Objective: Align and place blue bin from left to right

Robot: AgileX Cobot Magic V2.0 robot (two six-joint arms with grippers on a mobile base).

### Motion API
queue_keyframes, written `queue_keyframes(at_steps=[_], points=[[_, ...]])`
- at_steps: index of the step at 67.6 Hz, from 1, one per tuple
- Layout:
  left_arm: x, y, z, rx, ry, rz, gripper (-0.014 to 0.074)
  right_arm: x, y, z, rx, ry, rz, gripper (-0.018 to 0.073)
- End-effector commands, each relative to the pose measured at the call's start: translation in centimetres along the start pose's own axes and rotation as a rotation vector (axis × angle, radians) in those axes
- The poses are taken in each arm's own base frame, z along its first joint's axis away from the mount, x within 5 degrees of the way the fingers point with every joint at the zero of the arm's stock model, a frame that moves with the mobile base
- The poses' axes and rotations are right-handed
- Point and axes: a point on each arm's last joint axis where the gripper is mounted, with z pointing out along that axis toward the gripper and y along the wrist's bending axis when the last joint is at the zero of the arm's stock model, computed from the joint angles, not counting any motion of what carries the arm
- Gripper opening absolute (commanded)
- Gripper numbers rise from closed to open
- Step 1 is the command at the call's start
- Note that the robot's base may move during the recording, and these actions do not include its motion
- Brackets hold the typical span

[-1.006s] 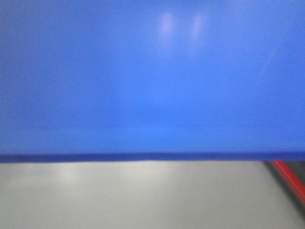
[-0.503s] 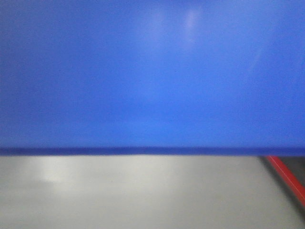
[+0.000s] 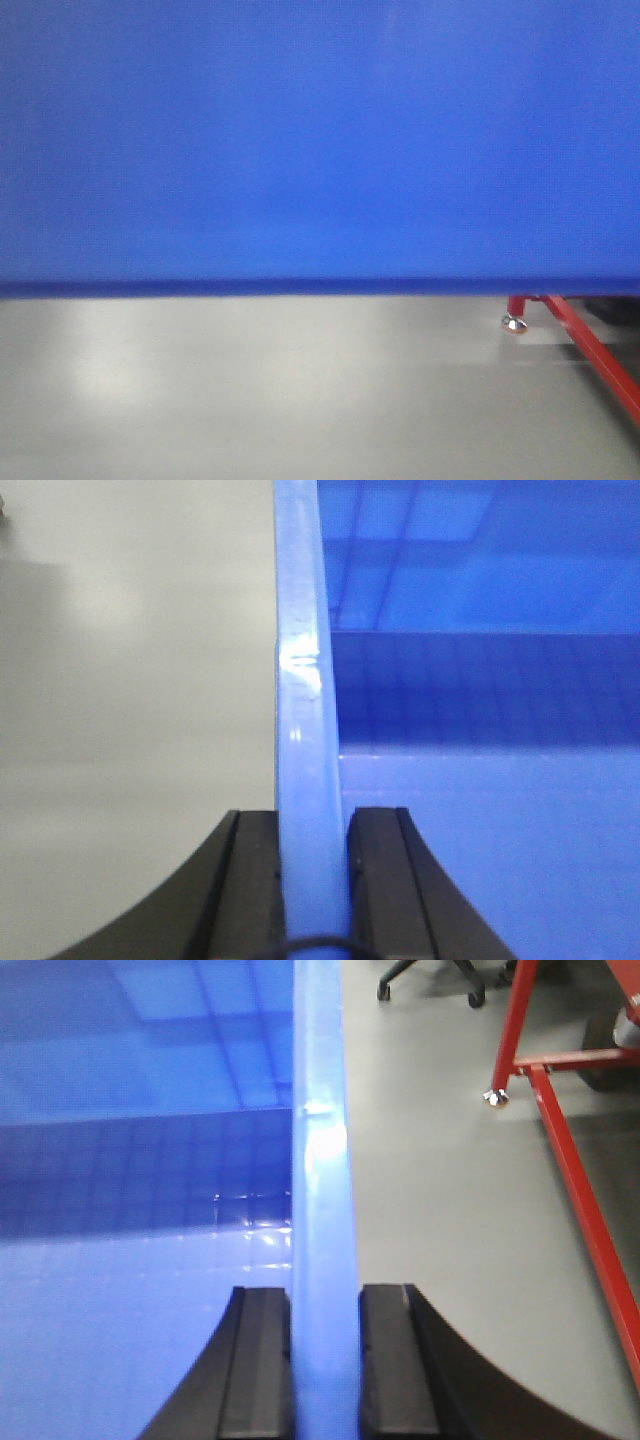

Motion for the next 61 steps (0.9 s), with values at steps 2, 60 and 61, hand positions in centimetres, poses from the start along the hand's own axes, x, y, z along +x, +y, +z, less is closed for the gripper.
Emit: queue_keyframes(at_steps=[2, 60, 61], points=[[-0.98, -0.77, -0.81, 0.11, -0.094, -0.003, -0.0111, -1.11, 0.76, -0.63, -0.104, -0.108, -0.004, -0.008], [-0.98, -0.77, -0.81, 0.11, -0.094, -0.003, -0.0111, -1.11, 0.76, -0.63, -0.104, -0.108, -0.004, -0.008], [-0.98, -0.77, -0.81, 0.11, -0.094, -0.003, -0.0111, -1.11, 0.76, -0.63, -0.104, -0.108, -0.004, -0.008]])
